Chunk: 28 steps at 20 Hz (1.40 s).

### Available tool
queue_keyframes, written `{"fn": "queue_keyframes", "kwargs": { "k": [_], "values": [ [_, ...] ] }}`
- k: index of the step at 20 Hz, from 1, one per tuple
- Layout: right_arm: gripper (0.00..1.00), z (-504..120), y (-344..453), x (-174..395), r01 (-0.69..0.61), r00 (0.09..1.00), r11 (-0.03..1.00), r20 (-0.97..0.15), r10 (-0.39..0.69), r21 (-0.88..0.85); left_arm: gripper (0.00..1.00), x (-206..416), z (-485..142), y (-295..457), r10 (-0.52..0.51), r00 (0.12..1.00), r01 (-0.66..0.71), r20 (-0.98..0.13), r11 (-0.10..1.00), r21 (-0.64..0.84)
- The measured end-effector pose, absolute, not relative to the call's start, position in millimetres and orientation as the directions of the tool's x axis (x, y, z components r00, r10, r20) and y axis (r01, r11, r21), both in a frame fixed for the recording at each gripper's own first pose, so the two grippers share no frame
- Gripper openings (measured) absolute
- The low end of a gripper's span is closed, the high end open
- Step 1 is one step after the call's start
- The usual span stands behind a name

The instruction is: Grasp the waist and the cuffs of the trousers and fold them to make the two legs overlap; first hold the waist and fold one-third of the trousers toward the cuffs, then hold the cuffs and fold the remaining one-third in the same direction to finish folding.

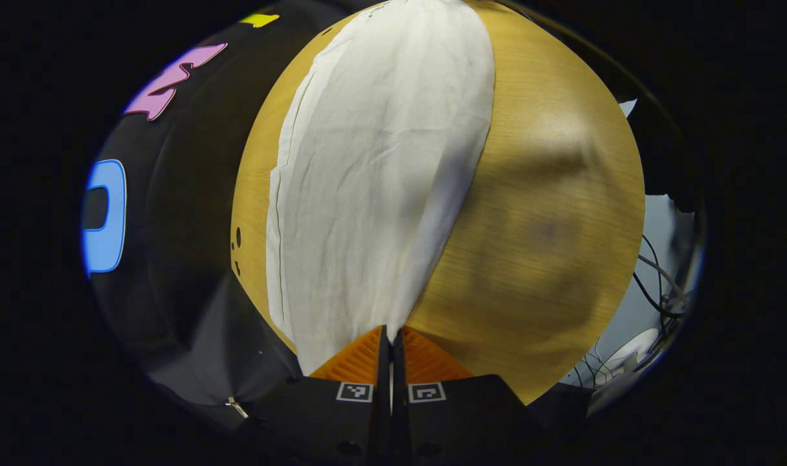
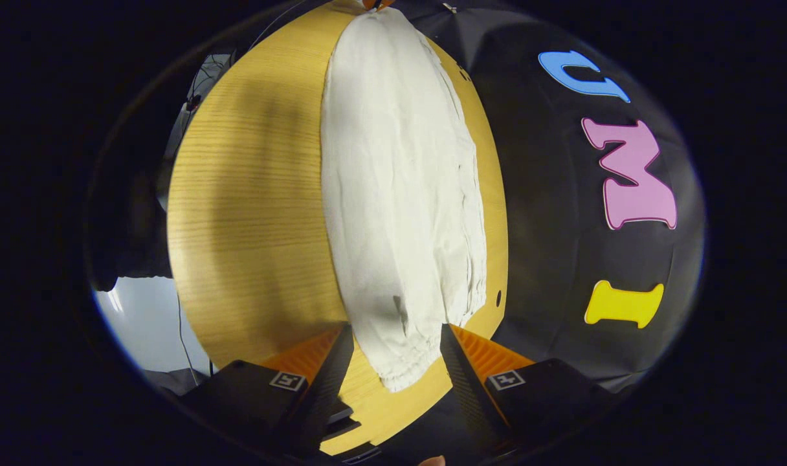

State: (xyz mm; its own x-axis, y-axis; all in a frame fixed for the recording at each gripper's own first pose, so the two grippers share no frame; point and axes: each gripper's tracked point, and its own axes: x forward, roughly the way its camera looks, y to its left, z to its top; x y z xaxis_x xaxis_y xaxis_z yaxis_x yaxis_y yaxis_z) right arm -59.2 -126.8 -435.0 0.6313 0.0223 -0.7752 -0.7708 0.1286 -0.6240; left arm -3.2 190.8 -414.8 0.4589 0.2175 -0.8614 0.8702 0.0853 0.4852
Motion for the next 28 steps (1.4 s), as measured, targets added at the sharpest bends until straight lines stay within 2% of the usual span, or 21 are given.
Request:
{"fn": "queue_keyframes", "kwargs": {
  "k": [2, 4, 5, 6, 7, 8, 12, 15, 16, 17, 18, 21, 23, 26, 28],
  "values": [
    [0.84, -443, -129, -48, -0.773, 0.627, 0.137, -0.779, 0.014, -0.620, 0.05, -3, -415, 190, 0.214, 0.456, 0.871, -0.864, 0.089, 0.483],
    [0.64, -452, -129, -43, -0.781, 0.614, 0.149, -0.789, 0.004, -0.607, 0.02, -3, -415, 190, 0.207, 0.459, 0.870, -0.864, 0.091, 0.484],
    [0.48, -459, -131, -44, -0.789, 0.600, 0.156, -0.800, -0.007, -0.594, 0.06, -3, -416, 190, 0.200, 0.462, 0.868, -0.864, 0.096, 0.487],
    [0.39, -461, -131, -48, -0.804, 0.578, 0.166, -0.816, -0.012, -0.571, 0.06, -2, -416, 189, 0.193, 0.467, 0.865, -0.863, 0.101, 0.491],
    [0.19, -464, -131, -51, -0.813, 0.562, 0.172, -0.827, -0.018, -0.557, 0.06, -2, -416, 190, 0.192, 0.467, 0.864, -0.863, 0.108, 0.491],
    [0.07, -457, -127, -56, -0.816, 0.556, 0.176, -0.831, -0.015, -0.550, 0.05, -3, -416, 190, 0.192, 0.462, 0.866, -0.866, 0.116, 0.487],
    [0.05, -454, -127, -66, -0.844, 0.506, 0.214, -0.863, 0.010, -0.492, 0.05, -8, -417, 191, 0.175, 0.437, 0.870, -0.882, 0.164, 0.464],
    [0.05, -436, -115, -64, -0.825, 0.540, 0.216, -0.841, 0.028, -0.523, 0.05, -5, -415, 199, 0.168, 0.464, 0.855, -0.870, 0.172, 0.490],
    [0.10, -429, -113, -63, -0.815, 0.554, 0.222, -0.832, 0.028, -0.535, 0.05, -7, -415, 199, 0.166, 0.459, 0.855, -0.873, 0.183, 0.485],
    [0.10, -422, -112, -62, -0.804, 0.568, 0.229, -0.823, 0.025, -0.548, 0.05, -12, -415, 199, 0.157, 0.443, 0.860, -0.882, 0.204, 0.468],
    [0.05, -417, -112, -60, -0.794, 0.580, 0.240, -0.815, 0.022, -0.559, 0.05, -14, -412, 196, 0.142, 0.445, 0.858, -0.884, 0.215, 0.467],
    [0.05, -393, -110, -47, -0.746, 0.626, 0.301, -0.780, 0.015, -0.594, 0.05, 5, -381, 193, 0.121, 0.528, 0.814, -0.841, 0.211, 0.541],
    [0.05, -372, -108, -27, -0.697, 0.674, 0.341, -0.739, 0.010, -0.631, 0.05, 25, -362, 193, 0.123, 0.569, 0.774, -0.813, 0.255, 0.579],
    [0.05, -345, -111, 12, -0.635, 0.731, 0.360, -0.682, -0.005, -0.683, 0.05, 66, -337, 191, 0.134, 0.625, 0.706, -0.769, 0.322, 0.630],
    [0.05, -334, -112, 41, -0.601, 0.761, 0.364, -0.648, -0.010, -0.712, 0.05, 97, -323, 186, 0.127, 0.659, 0.677, -0.741, 0.329, 0.658]
  ]
}}
